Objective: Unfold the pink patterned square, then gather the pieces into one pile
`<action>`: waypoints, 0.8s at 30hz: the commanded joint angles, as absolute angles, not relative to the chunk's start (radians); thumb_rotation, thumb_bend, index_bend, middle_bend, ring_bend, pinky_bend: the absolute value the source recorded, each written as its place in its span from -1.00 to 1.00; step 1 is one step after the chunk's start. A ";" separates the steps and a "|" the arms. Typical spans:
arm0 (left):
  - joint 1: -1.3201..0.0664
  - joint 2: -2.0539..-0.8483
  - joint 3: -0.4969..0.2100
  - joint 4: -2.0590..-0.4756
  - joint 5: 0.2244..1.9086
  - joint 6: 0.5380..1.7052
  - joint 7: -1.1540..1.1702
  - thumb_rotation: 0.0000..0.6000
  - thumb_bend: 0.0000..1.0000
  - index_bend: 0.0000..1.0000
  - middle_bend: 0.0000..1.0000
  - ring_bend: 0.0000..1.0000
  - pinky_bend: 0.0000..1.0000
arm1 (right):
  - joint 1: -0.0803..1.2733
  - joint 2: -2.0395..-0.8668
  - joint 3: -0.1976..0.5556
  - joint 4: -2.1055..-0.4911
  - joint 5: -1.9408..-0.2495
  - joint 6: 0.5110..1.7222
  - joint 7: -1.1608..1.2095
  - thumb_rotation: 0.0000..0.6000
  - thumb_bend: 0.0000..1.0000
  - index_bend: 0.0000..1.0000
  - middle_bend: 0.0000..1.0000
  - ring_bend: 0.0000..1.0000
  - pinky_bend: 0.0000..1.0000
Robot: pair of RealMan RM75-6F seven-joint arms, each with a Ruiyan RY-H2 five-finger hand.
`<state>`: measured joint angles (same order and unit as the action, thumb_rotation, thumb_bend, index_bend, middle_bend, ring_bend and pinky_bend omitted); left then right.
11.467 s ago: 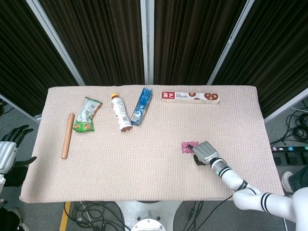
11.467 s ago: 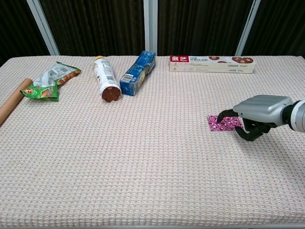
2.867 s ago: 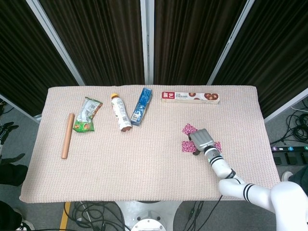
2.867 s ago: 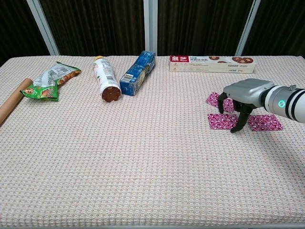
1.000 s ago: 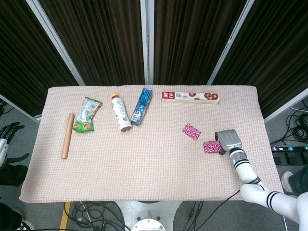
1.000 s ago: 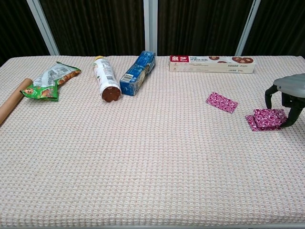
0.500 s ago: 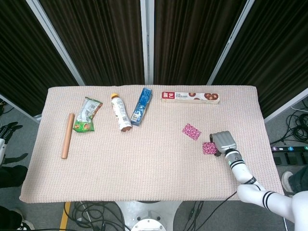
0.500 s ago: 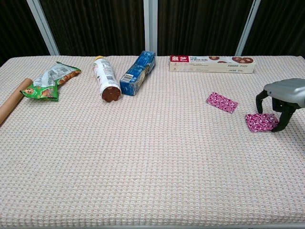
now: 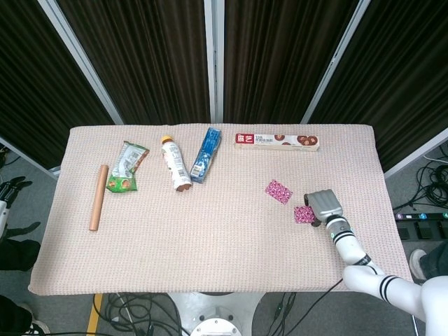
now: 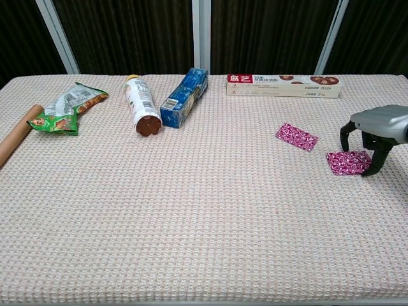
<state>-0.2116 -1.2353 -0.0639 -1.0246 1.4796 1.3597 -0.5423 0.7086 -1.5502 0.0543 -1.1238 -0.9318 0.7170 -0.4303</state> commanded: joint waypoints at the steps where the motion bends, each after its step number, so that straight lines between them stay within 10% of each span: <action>1: -0.212 -1.236 -0.064 -1.024 1.480 1.359 -0.543 1.00 -0.90 -0.54 -0.55 -0.67 -0.47 | 0.711 -1.549 0.055 -1.123 -0.929 0.714 -0.434 0.99 -1.00 -0.20 1.00 1.00 1.00; 24: -0.208 -1.221 -0.070 -1.029 1.478 1.373 -0.571 1.00 -0.90 -0.54 -0.55 -0.67 -0.47 | 0.727 -1.603 0.178 -1.222 -0.825 0.978 -0.537 0.60 -1.00 -0.14 1.00 1.00 1.00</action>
<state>-0.2079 -1.2214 -0.0697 -1.0292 1.4784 1.3732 -0.5693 0.7277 -1.5566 0.1541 -1.2373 -0.8514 0.9276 -0.5092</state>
